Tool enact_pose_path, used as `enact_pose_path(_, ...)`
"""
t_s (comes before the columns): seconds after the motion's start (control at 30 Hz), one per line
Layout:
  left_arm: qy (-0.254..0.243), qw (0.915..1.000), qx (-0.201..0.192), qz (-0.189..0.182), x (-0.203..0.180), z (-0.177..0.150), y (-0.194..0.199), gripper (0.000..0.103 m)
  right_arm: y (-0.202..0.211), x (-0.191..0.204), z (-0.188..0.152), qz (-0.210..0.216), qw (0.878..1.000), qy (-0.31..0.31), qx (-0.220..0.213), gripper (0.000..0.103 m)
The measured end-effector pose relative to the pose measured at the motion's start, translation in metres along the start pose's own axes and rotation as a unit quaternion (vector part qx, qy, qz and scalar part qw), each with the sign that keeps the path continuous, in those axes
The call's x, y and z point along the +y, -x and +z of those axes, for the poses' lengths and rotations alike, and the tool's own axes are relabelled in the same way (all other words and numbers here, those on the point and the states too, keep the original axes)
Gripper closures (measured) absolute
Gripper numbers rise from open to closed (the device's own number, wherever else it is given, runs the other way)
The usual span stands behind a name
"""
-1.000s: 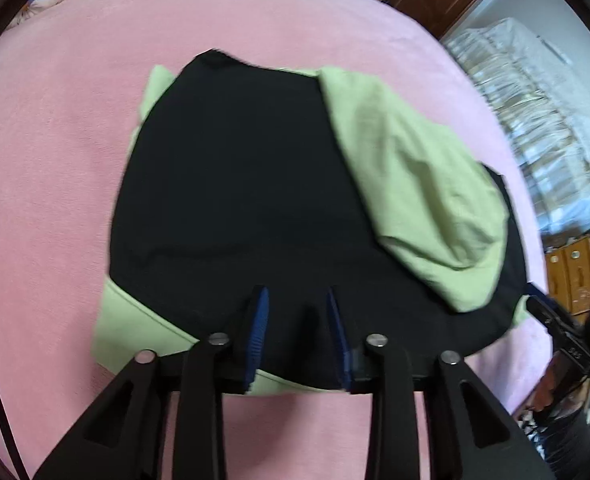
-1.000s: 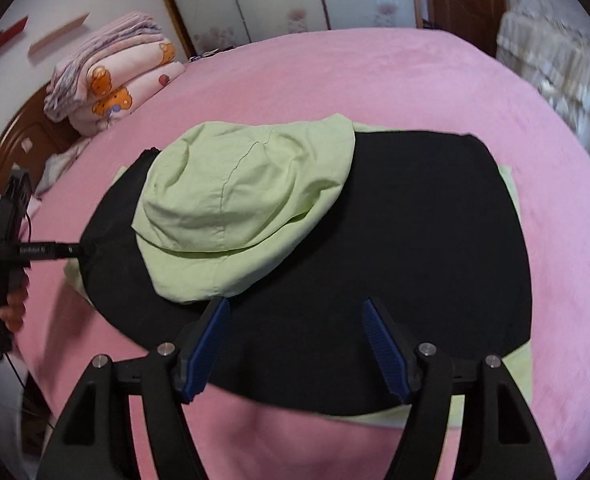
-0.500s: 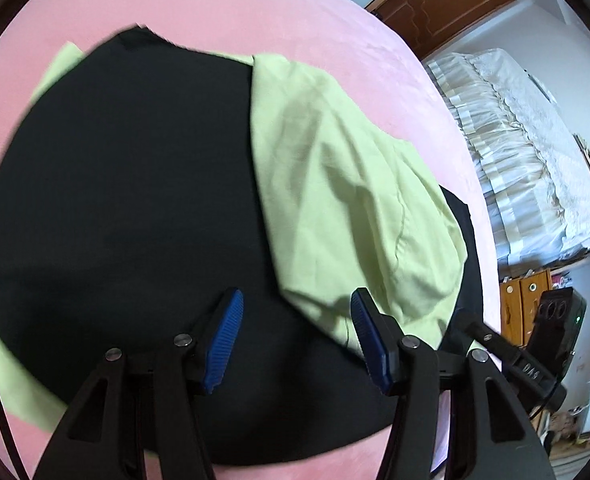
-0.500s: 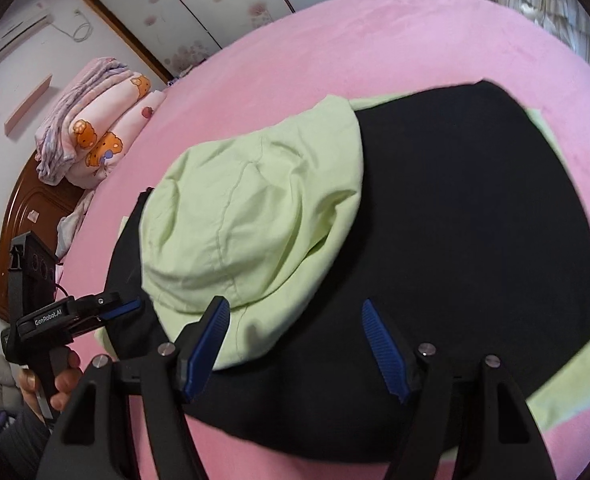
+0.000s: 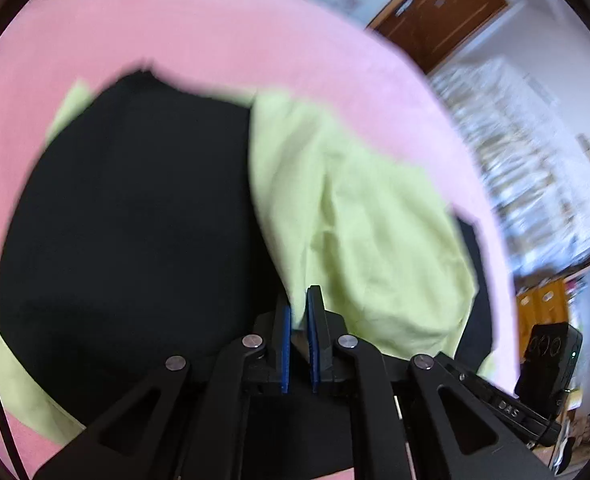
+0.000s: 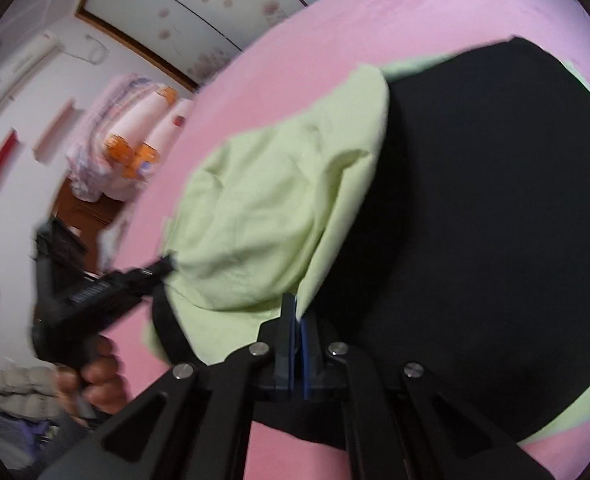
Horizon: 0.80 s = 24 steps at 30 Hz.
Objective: Fold large clothes
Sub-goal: 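Grasp the hood edge with the right tool and smooth it flat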
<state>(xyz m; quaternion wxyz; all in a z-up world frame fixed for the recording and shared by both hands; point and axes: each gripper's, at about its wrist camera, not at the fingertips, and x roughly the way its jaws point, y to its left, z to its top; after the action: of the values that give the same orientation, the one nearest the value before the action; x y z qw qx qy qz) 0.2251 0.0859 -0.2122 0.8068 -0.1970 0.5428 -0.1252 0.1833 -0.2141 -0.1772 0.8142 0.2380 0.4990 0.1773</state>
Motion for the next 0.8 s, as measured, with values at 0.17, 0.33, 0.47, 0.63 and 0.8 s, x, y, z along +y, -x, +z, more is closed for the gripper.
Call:
enact_pose_path(0.17, -0.016, 0.9997, 0.005, 0.015, -0.003, -0.012, 0.000, 0.068, -0.015, -0.006, -0.016, -0.050, 0.999, 0.004, 0.013, 0.090)
enact_pose_path(0.33, -0.062, 0.9938, -0.056, 0.073, -0.027, -0.014, 0.035, 0.049, 0.021, 0.025, -0.014, -0.147, 0.985, 0.086, -0.034, 0.070)
enact_pose_path(0.47, -0.072, 0.9904, -0.099, 0.065, -0.050, -0.006, 0.046, 0.049, 0.037, 0.046, 0.000, -0.132, 0.982, 0.114, -0.077, 0.070)
enact_pose_path(0.63, -0.071, 0.9907, -0.109, 0.040, -0.073, 0.012, 0.026, 0.053, 0.000, 0.070, 0.032, -0.093, 0.984, 0.125, -0.084, 0.070)
enact_pose_path(0.8, -0.077, 0.9913, -0.072, 0.079, -0.072, 0.019, -0.024, 0.068, -0.051, 0.075, 0.049, -0.087, 0.985, 0.141, -0.046, 0.072)
